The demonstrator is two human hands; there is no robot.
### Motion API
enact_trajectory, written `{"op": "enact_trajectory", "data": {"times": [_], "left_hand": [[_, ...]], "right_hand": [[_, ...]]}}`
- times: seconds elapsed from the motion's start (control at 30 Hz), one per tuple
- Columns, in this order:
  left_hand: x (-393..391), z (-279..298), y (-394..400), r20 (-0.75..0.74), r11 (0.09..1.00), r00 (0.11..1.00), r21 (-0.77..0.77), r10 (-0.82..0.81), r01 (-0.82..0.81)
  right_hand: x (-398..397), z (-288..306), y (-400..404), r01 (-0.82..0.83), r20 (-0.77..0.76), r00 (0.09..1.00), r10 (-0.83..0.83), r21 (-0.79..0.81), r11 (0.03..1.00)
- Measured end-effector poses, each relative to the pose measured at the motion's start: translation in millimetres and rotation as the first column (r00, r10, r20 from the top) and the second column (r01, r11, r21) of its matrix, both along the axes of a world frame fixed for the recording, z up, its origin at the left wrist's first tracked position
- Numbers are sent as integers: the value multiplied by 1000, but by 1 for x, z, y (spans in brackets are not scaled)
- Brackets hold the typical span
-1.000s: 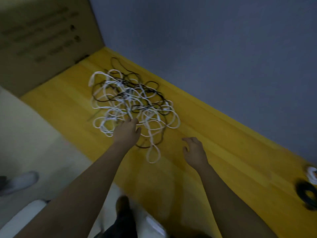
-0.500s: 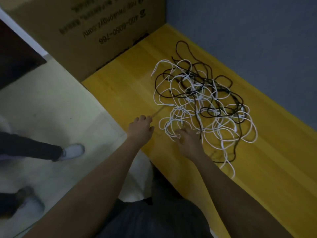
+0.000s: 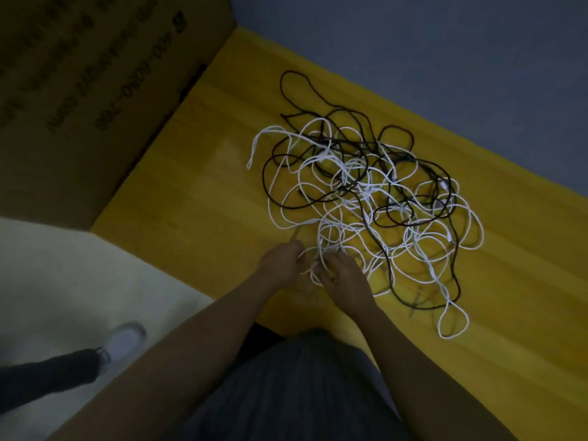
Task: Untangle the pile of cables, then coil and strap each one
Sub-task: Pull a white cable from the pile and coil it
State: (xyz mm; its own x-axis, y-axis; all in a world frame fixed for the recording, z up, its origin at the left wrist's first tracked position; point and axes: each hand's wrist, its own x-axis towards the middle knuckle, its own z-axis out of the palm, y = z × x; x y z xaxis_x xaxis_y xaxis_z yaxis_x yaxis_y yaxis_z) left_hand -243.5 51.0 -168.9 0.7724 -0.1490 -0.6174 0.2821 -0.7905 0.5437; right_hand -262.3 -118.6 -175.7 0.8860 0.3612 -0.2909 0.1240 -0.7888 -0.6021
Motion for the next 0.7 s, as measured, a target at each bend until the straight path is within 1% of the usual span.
{"op": "enact_trajectory", "data": {"times": [0.13, 0.23, 0.3, 0.37, 0.4, 0.43, 0.47, 0.5, 0.53, 0.57, 0.6, 0.63, 0.67, 0.7], "left_hand": [[18, 5, 44, 61, 993, 997, -111, 45, -39], [37, 13, 93, 134, 991, 990, -129, 37, -20], [50, 18, 123, 206, 991, 977, -128, 58, -32], [63, 21, 148, 239, 989, 968, -146, 73, -39], [68, 22, 157, 257, 988, 964, -149, 72, -34], [74, 22, 165, 285, 988, 956, -149, 67, -25], [78, 23, 172, 311, 988, 947, -154, 74, -26], [82, 25, 177, 327, 985, 940, -169, 95, -40], [85, 28, 182, 337, 980, 934, -189, 120, -57], [87, 29, 186, 349, 976, 927, -208, 137, -66], [90, 31, 189, 359, 973, 922, -222, 143, -65], [92, 32, 192, 361, 970, 921, -235, 145, -61], [94, 33, 194, 351, 965, 924, -255, 153, -63], [96, 34, 196, 337, 957, 926, -281, 170, -73]], "right_hand": [[-7, 5, 15, 240, 21, 971, -239, -52, 969], [-16, 11, 43, 371, 34, 929, -369, -82, 925], [-20, 12, 66, 495, 70, 869, -491, -105, 862], [-20, 14, 93, 634, 107, 773, -625, -118, 764], [-19, 15, 107, 681, 140, 732, -667, -110, 724], [-16, 17, 120, 703, 181, 709, -682, -94, 705], [-13, 19, 133, 694, 222, 710, -668, -66, 717], [-9, 21, 144, 653, 244, 740, -627, -33, 757], [-5, 21, 155, 587, 231, 787, -571, -1, 809], [-1, 20, 166, 511, 181, 844, -504, 11, 859], [3, 18, 175, 430, 112, 898, -426, -20, 902], [6, 13, 183, 348, 52, 937, -345, -91, 933], [8, 8, 189, 281, 6, 959, -284, -170, 944], [8, 4, 194, 252, -14, 965, -261, -208, 945]]}}
